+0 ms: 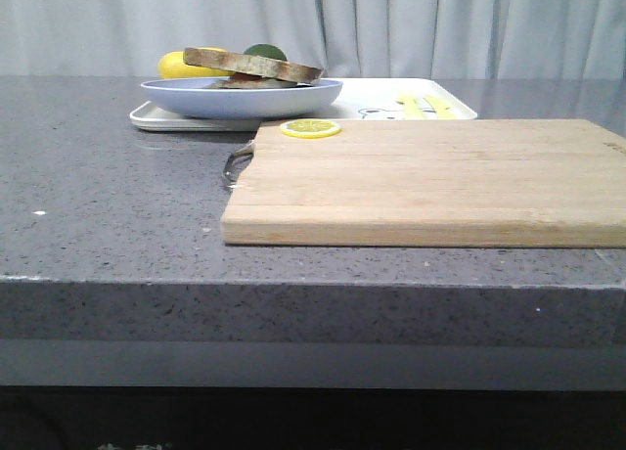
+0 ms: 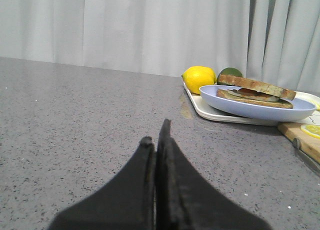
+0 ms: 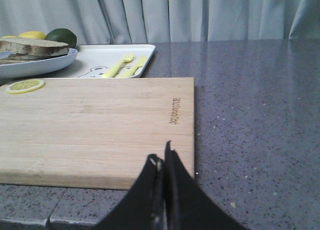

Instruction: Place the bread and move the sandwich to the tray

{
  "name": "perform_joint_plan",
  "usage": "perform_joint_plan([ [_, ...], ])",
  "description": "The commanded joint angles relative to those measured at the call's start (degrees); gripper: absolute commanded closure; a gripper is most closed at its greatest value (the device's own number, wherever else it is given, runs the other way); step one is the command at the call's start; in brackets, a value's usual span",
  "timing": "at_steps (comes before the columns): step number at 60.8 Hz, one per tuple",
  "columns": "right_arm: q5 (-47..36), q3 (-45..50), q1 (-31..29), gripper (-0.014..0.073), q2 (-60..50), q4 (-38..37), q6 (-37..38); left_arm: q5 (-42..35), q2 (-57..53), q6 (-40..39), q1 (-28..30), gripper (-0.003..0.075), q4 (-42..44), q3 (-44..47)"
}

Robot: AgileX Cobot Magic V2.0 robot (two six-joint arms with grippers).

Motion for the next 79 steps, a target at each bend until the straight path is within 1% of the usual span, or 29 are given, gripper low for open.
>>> perform_joint_plan([
  [1, -4.86, -0.25, -0.36, 0.0659, -1.06, -0.62, 0.02, -4.53, -1.20, 0.07, 0.20, 0.0741, -0.04, 0.00],
  [17, -5.94, -0.25, -0.41, 0.0659, -1.06, -1.20, 0.50, -4.53, -1.20, 0.07, 0.20, 0.0741, -0.04, 0.00],
  [20, -6.13, -0.25, -0.69, 0.0659, -1.11, -3.23, 3.23, -4.53, -1.20, 0.07, 0.20, 0.0741, -0.04, 0.00],
  [21, -6.13, -0.25, -0.84, 0.0659, -1.11, -4.18, 5.20, -4.53, -1.20, 0.07, 0.20, 0.0741, -0.04, 0.00],
  [24, -6.06, -0.25, -1.40, 0.0659, -1.11, -9.23, 11.15, -4.53, -1.20, 0.07, 0.20, 0.0741, -0.04, 0.00],
  [28, -6.00, -0.25, -1.89, 0.0659, -1.11, -14.78, 17.26, -4.53, -1.20, 0.07, 0.20, 0.0741, -0.04, 0.00],
  [32, -6.50, -0.25, -2.29, 0.0659, -1.11, -17.91, 20.47, -4.53, -1.20, 0.07, 0.20, 0.0741, -0.04, 0.00],
  [45, -7.16, -0.25, -2.29, 0.0659, -1.11, -17.86, 20.22, -4.53, -1.20, 0.07, 0.20, 0.0741, -0.04, 0.00],
  [54, -7.42, -0.25, -2.29, 0.0659, -1.11, -17.86, 17.41, -4.53, -1.20, 0.07, 0.20, 0.0741, -0.04, 0.00],
  [72, -10.34, -0.25, -2.29, 0.0659, -1.11, -17.63, 17.43, -4.53, -1.20, 0.07, 0.20, 0.0741, -0.04, 0.00],
  [79, -10.29, -0.25, -2.29, 0.0659, -1.11, -17.63, 17.43, -4.53, -1.20, 0.07, 0.20, 0.0741, -0.04, 0.00],
])
